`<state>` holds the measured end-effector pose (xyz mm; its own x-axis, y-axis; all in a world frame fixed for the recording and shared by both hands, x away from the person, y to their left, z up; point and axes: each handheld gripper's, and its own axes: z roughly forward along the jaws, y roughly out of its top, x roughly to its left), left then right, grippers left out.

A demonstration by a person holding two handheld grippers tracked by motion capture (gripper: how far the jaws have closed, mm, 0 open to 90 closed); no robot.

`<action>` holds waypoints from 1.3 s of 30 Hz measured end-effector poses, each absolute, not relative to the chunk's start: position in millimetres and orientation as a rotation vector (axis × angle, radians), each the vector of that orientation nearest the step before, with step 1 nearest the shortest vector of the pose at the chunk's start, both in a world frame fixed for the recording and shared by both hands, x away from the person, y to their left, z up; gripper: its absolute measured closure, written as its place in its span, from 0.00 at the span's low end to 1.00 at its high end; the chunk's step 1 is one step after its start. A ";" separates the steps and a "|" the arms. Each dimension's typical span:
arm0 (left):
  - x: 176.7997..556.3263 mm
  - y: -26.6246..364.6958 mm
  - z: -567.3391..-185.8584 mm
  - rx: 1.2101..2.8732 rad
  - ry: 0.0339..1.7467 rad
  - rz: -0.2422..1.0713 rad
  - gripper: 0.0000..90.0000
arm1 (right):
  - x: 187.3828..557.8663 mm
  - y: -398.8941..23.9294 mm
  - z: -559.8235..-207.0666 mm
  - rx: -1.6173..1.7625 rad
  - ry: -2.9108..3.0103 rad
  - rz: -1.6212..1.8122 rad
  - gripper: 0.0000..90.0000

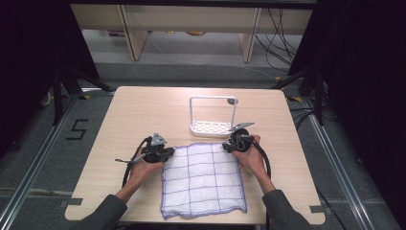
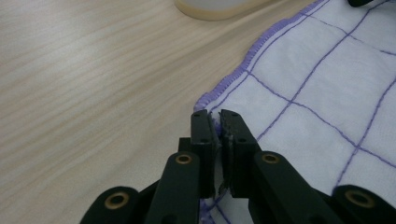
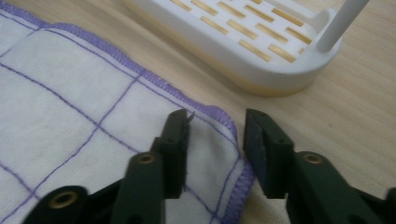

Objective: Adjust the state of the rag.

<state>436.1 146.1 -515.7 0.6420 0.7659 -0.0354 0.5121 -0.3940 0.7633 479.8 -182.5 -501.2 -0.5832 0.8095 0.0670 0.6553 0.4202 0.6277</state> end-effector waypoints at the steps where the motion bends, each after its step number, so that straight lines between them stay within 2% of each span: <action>1: 436.1 146.0 -515.8 2.084 0.994 0.415 0.94 | 479.0 -182.2 -503.0 1.266 2.428 0.920 0.77; 4: 435.8 146.0 -514.4 2.078 0.992 0.417 0.94 | 479.3 -184.3 -502.5 1.212 2.456 0.939 0.90; 8: 436.7 146.6 -510.5 2.060 0.986 0.429 0.94 | 477.3 -183.8 -498.6 1.162 2.432 0.959 0.95; 19: 439.2 145.8 -502.3 2.032 0.965 0.433 0.94 | 466.8 -189.8 -473.4 1.135 2.418 1.003 0.96; 39: 443.8 148.2 -489.6 1.964 0.929 0.429 0.94 | 463.9 -197.2 -454.6 1.068 2.390 1.063 0.96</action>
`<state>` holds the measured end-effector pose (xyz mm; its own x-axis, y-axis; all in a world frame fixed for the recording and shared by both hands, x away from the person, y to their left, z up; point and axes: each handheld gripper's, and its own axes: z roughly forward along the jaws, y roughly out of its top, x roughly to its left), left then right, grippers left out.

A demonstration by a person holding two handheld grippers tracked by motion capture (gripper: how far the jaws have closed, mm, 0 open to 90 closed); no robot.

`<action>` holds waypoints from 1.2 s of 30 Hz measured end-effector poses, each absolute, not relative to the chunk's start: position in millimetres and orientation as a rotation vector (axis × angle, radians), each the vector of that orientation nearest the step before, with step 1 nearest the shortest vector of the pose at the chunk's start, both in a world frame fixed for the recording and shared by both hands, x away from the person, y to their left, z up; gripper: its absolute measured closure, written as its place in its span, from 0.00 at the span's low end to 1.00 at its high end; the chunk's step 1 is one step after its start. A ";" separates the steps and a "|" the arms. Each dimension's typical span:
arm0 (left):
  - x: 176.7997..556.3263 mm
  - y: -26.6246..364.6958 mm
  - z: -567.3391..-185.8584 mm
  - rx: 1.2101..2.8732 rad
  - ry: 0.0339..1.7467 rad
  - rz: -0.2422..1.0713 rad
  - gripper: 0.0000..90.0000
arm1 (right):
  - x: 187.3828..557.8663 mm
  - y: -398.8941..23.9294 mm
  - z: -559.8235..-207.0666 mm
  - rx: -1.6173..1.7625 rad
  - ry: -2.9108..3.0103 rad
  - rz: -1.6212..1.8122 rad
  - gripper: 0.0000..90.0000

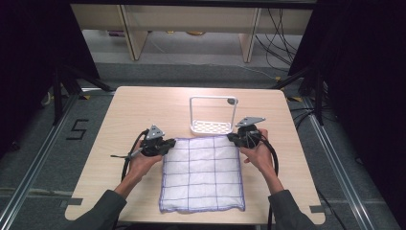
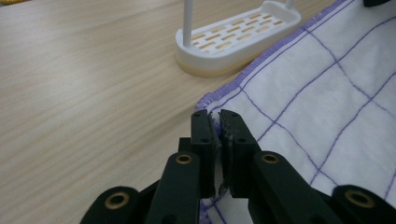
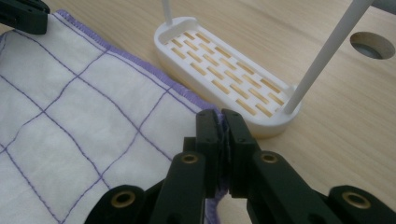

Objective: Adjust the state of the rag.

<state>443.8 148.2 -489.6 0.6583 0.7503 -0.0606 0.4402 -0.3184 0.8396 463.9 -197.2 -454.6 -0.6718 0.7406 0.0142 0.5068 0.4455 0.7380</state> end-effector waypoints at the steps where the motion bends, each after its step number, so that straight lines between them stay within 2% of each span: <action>1: 443.9 147.7 -487.9 1.949 0.929 0.427 0.94 | 463.1 -197.3 -453.4 1.071 2.391 1.061 0.96; 15: 428.4 156.5 -468.7 1.870 0.892 0.392 0.94 | 446.1 -200.4 -431.5 1.007 2.348 1.150 0.96; 24: 399.5 162.1 -457.3 1.860 0.846 0.397 0.94 | 427.6 -201.3 -423.5 0.929 2.349 1.195 0.96; 36: 357.0 169.2 -462.7 1.879 0.799 0.377 0.94 | 387.1 -200.8 -423.2 0.866 2.382 1.198 0.96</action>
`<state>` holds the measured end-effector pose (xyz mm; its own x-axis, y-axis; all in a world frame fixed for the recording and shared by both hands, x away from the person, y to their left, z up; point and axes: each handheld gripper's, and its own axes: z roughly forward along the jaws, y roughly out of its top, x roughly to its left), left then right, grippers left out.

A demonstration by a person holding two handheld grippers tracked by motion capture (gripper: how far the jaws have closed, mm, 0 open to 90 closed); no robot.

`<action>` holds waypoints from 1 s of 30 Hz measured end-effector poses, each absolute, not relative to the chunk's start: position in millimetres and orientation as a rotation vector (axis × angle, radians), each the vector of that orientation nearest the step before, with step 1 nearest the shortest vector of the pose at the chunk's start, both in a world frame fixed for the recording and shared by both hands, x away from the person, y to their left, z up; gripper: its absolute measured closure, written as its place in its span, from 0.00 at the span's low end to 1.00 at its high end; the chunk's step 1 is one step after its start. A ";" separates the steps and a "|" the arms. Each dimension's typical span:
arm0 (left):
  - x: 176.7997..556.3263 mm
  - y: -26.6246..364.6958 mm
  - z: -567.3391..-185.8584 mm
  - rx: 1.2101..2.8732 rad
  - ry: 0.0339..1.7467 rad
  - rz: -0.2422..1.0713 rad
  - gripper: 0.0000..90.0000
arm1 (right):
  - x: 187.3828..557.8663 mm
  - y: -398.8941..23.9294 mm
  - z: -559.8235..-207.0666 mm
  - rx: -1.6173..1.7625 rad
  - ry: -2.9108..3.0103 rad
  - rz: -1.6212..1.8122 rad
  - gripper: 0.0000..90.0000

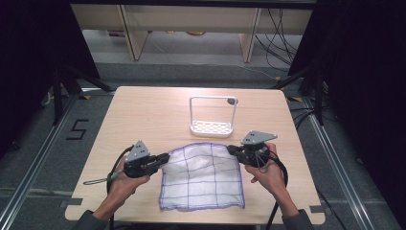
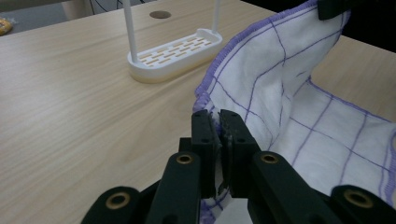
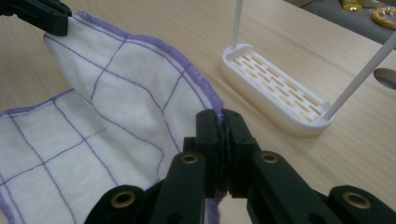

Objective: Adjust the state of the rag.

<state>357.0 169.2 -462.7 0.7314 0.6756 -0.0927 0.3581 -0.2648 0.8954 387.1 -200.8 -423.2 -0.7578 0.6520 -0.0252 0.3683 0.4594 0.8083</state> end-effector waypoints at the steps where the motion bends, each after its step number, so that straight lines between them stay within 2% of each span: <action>1: 353.1 168.6 -463.9 1.883 0.786 0.369 0.94 | 384.2 -201.6 -423.6 0.864 2.393 1.211 0.96; 12: 319.0 164.6 -478.9 1.941 0.733 0.323 0.93 | 343.6 -215.6 -437.1 0.896 2.419 1.211 0.96; 30: 284.0 164.1 -506.1 2.096 0.688 0.252 0.91 | 309.6 -220.6 -466.9 0.859 2.547 1.113 0.94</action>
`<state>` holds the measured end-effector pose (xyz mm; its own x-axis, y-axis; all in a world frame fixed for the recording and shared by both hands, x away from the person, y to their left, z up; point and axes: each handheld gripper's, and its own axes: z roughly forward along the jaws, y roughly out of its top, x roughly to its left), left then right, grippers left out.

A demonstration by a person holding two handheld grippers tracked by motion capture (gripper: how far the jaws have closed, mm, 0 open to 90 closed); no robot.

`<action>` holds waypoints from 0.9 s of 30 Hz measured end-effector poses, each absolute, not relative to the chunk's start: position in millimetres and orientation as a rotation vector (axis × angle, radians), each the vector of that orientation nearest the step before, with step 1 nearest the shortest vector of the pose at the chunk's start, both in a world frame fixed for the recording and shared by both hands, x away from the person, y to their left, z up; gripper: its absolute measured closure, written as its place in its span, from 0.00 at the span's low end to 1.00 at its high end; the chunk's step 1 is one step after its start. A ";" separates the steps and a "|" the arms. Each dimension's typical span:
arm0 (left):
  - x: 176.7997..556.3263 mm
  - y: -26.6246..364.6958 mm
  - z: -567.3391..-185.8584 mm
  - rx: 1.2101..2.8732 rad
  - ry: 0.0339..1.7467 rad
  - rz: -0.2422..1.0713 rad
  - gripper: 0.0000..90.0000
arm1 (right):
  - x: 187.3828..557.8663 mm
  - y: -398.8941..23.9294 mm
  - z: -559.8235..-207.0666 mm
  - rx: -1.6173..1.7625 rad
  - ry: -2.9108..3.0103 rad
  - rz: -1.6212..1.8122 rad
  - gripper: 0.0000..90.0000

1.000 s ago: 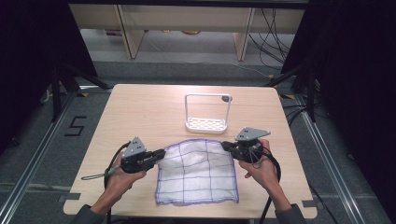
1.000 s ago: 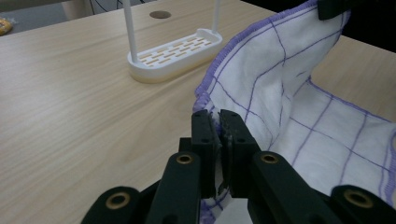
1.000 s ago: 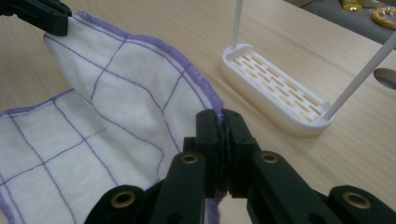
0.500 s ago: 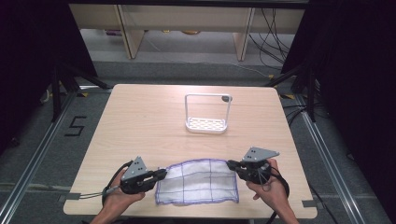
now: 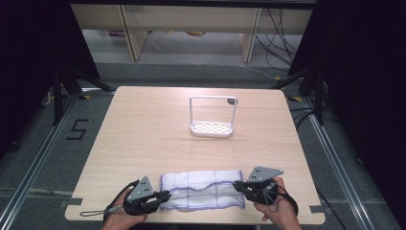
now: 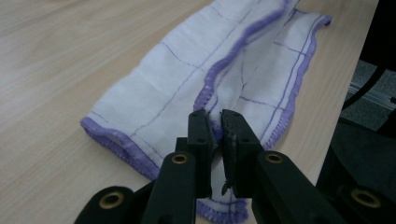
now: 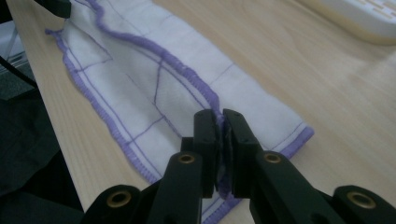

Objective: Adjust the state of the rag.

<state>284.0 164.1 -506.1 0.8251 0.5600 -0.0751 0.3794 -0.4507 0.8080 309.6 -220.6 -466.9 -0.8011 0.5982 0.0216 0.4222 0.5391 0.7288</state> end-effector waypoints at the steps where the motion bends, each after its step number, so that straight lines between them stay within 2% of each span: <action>1: 282.4 163.0 -507.4 2.076 0.692 0.241 0.90 | 307.8 -221.0 -468.6 0.870 2.558 1.114 0.93; 5: 279.1 163.4 -508.9 2.083 0.691 0.220 0.88 | 302.6 -221.7 -472.7 0.881 2.593 1.096 0.90; 7: 277.3 163.1 -510.4 2.074 0.703 0.205 0.83 | 300.8 -222.7 -474.8 0.865 2.614 1.089 0.88; 12: 273.2 166.1 -509.3 2.079 0.725 0.180 0.62 | 293.9 -227.8 -473.1 0.902 2.618 1.111 0.71; 16: 270.9 169.9 -502.8 2.043 0.730 0.183 0.54 | 292.1 -234.0 -462.6 0.955 2.560 1.178 0.53; 22: 276.9 170.1 -489.5 1.986 0.750 0.202 0.49 | 302.5 -236.9 -460.9 1.069 2.466 1.164 0.48; 26: 294.7 172.3 -486.6 1.944 0.806 0.249 0.47 | 317.5 -235.5 -464.7 1.111 2.422 1.105 0.46; 27: 308.6 176.1 -484.6 1.974 0.841 0.284 0.47 | 321.0 -235.3 -465.4 1.125 2.420 1.091 0.45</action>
